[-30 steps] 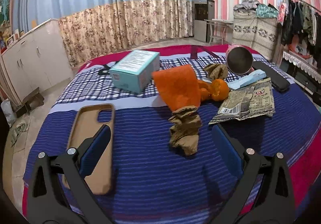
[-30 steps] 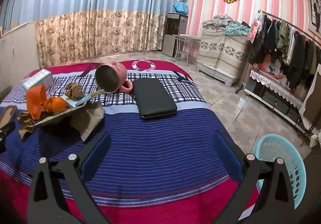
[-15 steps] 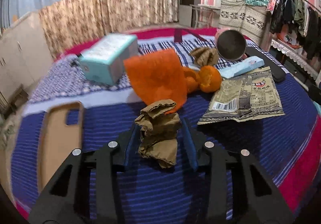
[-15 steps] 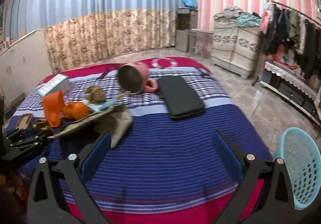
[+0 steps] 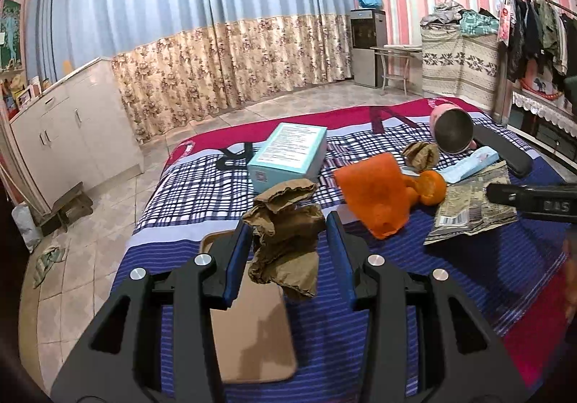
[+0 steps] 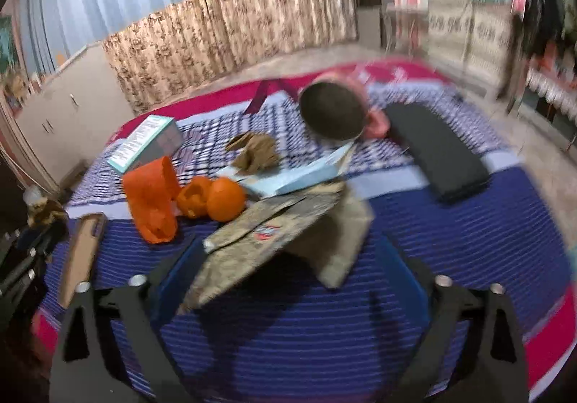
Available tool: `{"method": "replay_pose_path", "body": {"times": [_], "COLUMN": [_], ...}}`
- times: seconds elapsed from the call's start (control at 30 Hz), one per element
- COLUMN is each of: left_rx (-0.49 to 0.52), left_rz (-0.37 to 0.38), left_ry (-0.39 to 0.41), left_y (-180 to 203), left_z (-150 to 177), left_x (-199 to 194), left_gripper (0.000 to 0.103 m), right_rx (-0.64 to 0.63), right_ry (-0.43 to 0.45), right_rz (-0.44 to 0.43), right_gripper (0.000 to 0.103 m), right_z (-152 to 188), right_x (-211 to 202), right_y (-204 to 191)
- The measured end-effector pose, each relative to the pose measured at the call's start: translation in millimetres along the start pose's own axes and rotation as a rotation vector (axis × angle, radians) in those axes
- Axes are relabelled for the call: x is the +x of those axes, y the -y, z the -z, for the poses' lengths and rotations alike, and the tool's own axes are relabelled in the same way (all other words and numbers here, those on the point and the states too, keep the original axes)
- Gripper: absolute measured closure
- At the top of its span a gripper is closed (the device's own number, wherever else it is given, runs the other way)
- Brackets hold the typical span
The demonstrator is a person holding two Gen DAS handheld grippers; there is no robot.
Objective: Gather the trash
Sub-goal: 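Grasp the brown crumpled paper with the left tool while the right tool grasps the printed snack wrapper, then carry paper and wrapper over the blue basket and open both tools to drop them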
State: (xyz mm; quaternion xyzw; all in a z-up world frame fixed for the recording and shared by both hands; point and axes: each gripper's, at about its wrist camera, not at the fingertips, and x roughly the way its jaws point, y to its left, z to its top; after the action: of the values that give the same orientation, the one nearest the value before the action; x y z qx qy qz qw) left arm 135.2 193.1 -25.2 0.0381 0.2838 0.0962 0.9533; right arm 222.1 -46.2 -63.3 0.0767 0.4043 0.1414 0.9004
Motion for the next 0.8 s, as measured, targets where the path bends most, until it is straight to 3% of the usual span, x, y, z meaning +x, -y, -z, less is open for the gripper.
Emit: {"method": "replay_pose_path", "body": {"times": [0.03,0.07,0.17,0.23,0.43,0.7,0.8], "left_rx": [-0.001,0.000,0.001,-0.001,0.000,0.021,0.030], "left_rz": [0.000,-0.001,0.004,0.015,0.055,0.133,0.159], "left_ry": [0.000,0.003,0.007,0.009,0.025,0.060,0.064], "left_y": [-1,-1,0,3,23,72,89], "left_z": [-1,0,-2,-3,-10,-24,-28], "left_x": [1,0,-1,-3,-15,-30,-31], "left_gripper": [0.062,0.062,0.062,0.062,0.062,0.062,0.062], "right_rx": [0.016,0.023,0.026,0.021,0.016,-0.004,0.029], "right_ry": [-0.018,-0.029,-0.027,-0.010,0.075,0.250,0.277], "right_rz": [-0.022,-0.033,-0.070,-0.086,-0.089,0.077,0.078], "right_gripper": [0.033,0.054,0.082,0.091,0.099,0.099,0.099], "right_z": [0,2,4,7,14,25,29], "right_x": [5,9,11,3,-51,-135,-153], "right_y": [0,0,-1,1,24,77,105]}}
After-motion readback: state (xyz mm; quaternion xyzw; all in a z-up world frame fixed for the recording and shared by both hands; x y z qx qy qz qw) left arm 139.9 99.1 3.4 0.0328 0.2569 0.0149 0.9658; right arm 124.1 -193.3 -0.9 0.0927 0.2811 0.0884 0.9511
